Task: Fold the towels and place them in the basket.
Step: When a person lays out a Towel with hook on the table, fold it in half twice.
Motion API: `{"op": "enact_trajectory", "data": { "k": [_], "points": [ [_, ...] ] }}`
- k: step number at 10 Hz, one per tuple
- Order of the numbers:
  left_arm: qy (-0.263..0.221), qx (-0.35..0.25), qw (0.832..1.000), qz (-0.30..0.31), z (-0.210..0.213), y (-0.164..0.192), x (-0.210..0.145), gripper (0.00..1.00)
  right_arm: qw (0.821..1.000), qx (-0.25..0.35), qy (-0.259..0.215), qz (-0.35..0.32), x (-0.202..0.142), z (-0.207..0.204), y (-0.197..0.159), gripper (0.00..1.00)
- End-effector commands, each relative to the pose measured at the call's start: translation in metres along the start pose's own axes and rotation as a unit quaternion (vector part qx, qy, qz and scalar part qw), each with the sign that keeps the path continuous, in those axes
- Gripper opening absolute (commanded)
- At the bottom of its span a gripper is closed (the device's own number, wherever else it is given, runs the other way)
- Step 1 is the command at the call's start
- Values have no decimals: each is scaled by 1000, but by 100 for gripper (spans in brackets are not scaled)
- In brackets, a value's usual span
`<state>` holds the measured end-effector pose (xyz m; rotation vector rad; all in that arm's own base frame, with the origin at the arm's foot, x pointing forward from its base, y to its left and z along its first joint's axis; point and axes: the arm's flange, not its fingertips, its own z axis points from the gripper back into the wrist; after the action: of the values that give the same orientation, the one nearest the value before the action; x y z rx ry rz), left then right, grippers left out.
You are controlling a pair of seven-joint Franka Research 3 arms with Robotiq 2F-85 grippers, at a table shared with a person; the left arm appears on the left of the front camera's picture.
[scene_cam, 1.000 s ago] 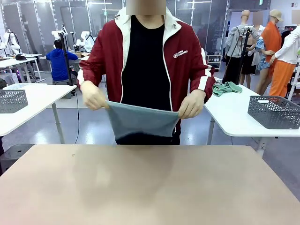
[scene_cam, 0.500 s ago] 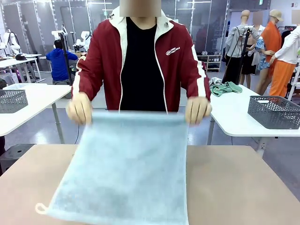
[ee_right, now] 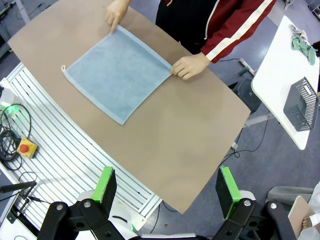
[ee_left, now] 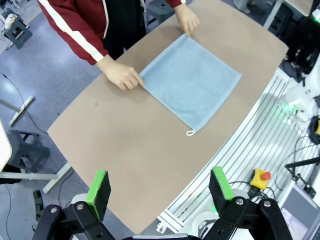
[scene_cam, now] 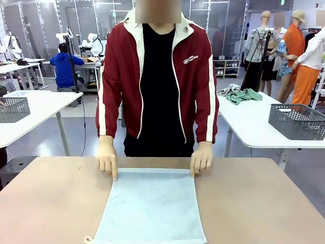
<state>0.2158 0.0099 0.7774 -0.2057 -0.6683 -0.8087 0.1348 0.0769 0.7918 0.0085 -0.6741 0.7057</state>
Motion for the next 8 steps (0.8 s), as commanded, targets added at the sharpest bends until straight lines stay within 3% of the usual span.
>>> {"op": "enact_trajectory", "data": {
  "k": [1,8],
  "points": [
    [-1,-2,1000,-2,0,0,1,100,1000,-2,-2,1,-2,1,1,100],
    [-1,-2,1000,-2,0,0,1,100,1000,-2,-2,1,-2,1,1,100]
  ]
}}
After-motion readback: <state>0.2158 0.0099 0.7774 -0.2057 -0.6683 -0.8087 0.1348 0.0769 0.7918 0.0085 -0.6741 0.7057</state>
